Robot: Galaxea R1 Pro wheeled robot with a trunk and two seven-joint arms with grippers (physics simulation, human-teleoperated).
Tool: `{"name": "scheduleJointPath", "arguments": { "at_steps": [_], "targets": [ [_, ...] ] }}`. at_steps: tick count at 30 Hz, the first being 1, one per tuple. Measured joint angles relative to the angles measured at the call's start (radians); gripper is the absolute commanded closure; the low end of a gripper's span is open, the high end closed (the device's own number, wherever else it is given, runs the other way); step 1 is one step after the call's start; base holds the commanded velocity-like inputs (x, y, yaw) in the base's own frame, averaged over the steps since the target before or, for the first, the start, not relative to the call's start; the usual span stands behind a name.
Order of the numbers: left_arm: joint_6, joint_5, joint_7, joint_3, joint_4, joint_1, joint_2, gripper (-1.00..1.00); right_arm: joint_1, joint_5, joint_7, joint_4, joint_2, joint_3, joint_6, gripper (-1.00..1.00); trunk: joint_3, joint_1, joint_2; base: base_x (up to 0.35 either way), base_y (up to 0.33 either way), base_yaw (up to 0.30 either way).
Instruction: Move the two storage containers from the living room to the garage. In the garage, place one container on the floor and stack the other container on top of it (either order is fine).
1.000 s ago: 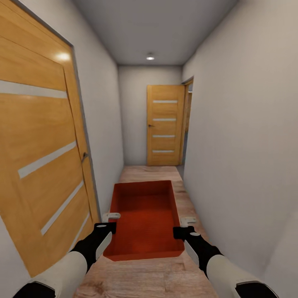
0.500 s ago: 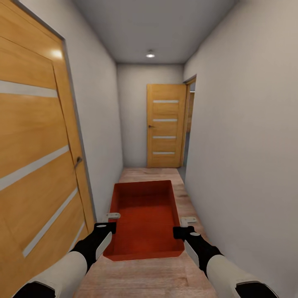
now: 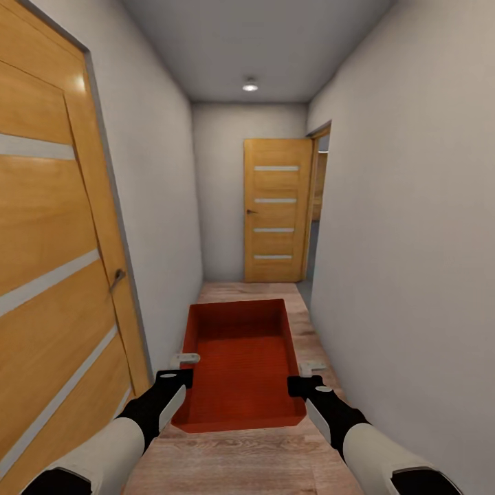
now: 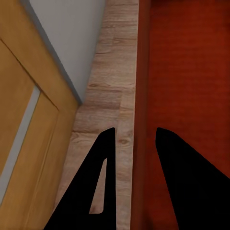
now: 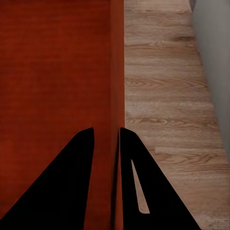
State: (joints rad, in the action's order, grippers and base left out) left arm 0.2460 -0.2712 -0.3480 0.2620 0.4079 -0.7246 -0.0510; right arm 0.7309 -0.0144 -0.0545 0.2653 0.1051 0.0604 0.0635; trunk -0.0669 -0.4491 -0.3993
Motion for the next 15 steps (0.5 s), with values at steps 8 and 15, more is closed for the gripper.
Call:
{"name": "scheduleJointPath", "arguments": {
  "at_steps": [8, 15],
  "targets": [
    [-0.002, 0.0, 0.001, 0.0, -0.001, 0.0, 0.0, 1.0, 0.0, 0.0, 0.0, 0.0, 0.0, 0.0, -0.001, 1.0, 0.0, 0.0, 0.0, 0.322, 0.0, 0.0],
    [-0.003, 0.0, 0.002, -0.006, -0.002, 0.0, 0.0, 1.0, 0.0, -0.001, -0.001, 0.0, 0.0, 0.002, -0.001, 1.0, 0.0, 0.0, 0.0, 0.322, 0.0, 0.0]
  ]
}}
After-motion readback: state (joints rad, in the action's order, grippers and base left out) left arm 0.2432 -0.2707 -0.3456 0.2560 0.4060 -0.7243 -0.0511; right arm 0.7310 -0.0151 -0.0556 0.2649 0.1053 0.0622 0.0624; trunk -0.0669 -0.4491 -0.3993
